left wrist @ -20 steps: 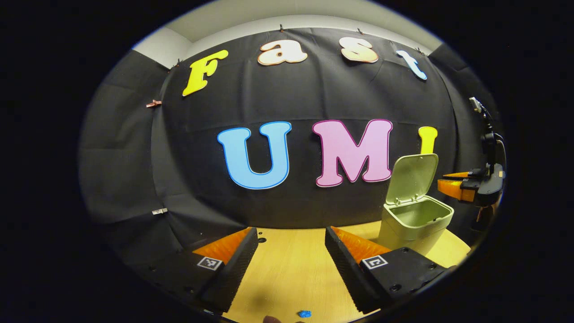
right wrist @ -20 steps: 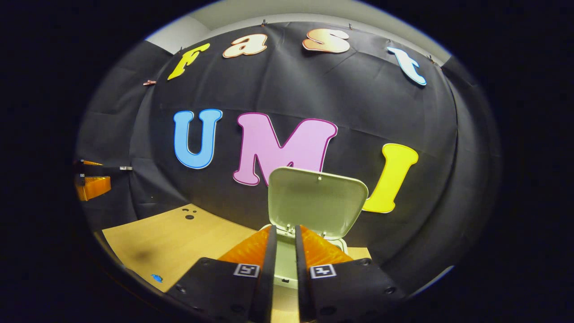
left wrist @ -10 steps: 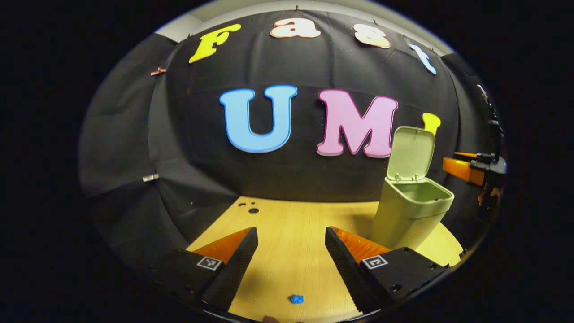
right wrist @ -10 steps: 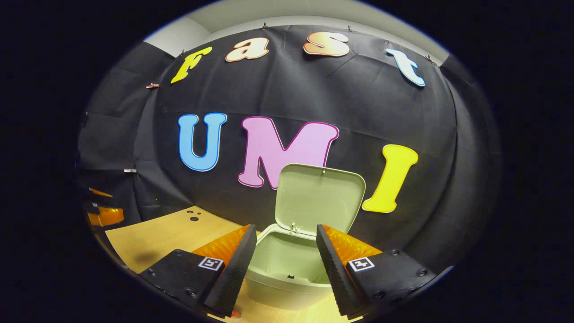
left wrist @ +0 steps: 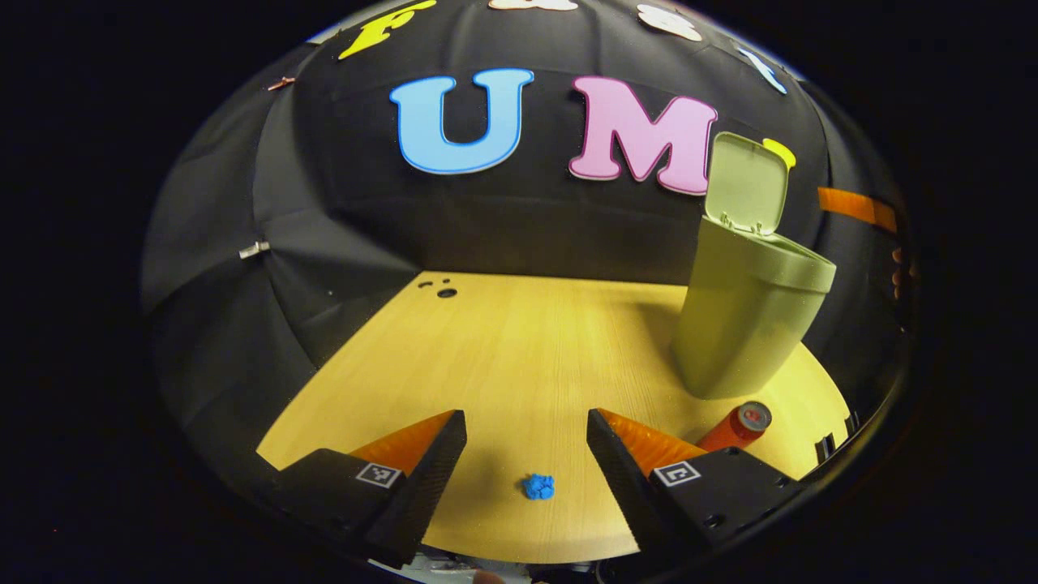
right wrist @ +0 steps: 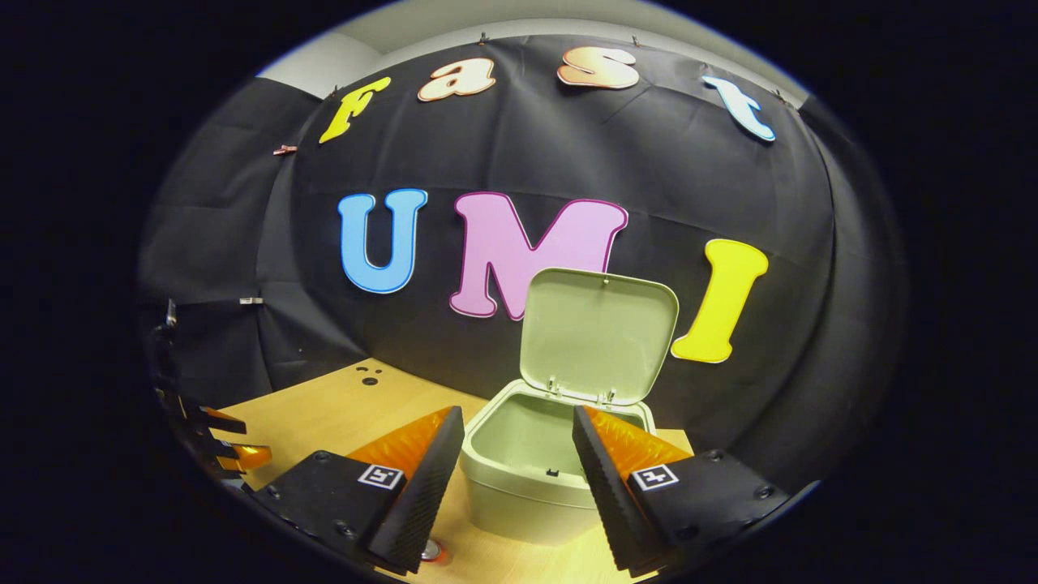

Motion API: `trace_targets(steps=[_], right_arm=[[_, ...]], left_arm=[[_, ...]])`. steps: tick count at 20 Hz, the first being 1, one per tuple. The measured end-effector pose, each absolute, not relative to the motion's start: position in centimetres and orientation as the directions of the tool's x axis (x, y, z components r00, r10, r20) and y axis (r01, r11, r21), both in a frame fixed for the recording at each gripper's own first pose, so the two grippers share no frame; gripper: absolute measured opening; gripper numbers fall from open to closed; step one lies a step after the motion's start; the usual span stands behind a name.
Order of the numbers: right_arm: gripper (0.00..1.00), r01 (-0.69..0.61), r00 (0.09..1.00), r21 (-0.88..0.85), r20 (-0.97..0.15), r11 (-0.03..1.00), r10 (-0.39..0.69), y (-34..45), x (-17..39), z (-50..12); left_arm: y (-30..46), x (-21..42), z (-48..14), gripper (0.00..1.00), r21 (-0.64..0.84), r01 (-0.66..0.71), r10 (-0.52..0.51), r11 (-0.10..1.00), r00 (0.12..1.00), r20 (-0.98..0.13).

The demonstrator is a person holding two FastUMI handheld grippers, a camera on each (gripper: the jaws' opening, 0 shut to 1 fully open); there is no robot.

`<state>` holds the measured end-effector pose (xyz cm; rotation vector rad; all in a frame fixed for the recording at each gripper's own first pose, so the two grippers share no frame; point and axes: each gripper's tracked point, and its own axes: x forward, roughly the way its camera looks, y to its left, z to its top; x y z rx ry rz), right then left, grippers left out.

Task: Press the lid of the desktop garbage bin to open it, pick up the crumpled paper on the desktop and throw it into the bin, then pick up the pop can on the desktop and drop it into the bin, and finally close the garbage bin lid.

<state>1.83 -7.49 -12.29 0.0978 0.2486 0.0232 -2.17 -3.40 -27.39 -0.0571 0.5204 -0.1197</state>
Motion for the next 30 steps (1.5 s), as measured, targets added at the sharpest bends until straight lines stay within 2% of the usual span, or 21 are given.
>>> trace_targets(steps=[9, 15, 17, 20, 25, 28, 30], right_arm=[[0.87, 0.003, 0.952, 0.143, -0.303, 0.990, 0.041, -6.8, -1.4, -13.4], [0.87, 0.018, 0.941, 0.140, -0.337, 0.990, 0.031, -6.7, -3.3, -13.9], [0.87, 0.030, 0.936, 0.139, -0.351, 0.990, 0.021, -6.9, -3.8, -14.2], [0.87, 0.047, 0.928, 0.142, -0.372, 0.989, 0.009, -7.2, -4.6, -14.7], [0.87, 0.074, 0.918, 0.139, -0.395, 0.988, -0.013, -7.7, -5.7, -15.1], [0.87, 0.088, 0.916, 0.141, -0.401, 0.986, -0.024, -8.0, -6.0, -15.4], [0.87, 0.094, 0.913, 0.148, -0.406, 0.985, -0.026, -8.0, -6.2, -15.7]], left_arm=[[-5.3, -2.9, -36.3, 0.94, -0.133, 0.152, -0.202, 0.979, 0.757, -0.622], [-6.5, -3.0, -40.0, 0.88, -0.152, 0.179, -0.234, 0.972, 0.688, -0.687], [-6.5, -2.8, -40.8, 0.83, -0.139, 0.181, -0.226, 0.974, 0.675, -0.703], [-6.4, -2.1, -41.8, 0.81, -0.119, 0.191, -0.218, 0.974, 0.665, -0.714], [-6.7, -2.0, -43.5, 0.64, -0.140, 0.171, -0.217, 0.975, 0.622, -0.753], [-6.3, -1.6, -43.7, 0.44, -0.143, 0.180, -0.226, 0.973, 0.630, -0.743], [-6.3, -1.5, -43.4, 0.40, -0.168, 0.187, -0.249, 0.968, 0.631, -0.735]])
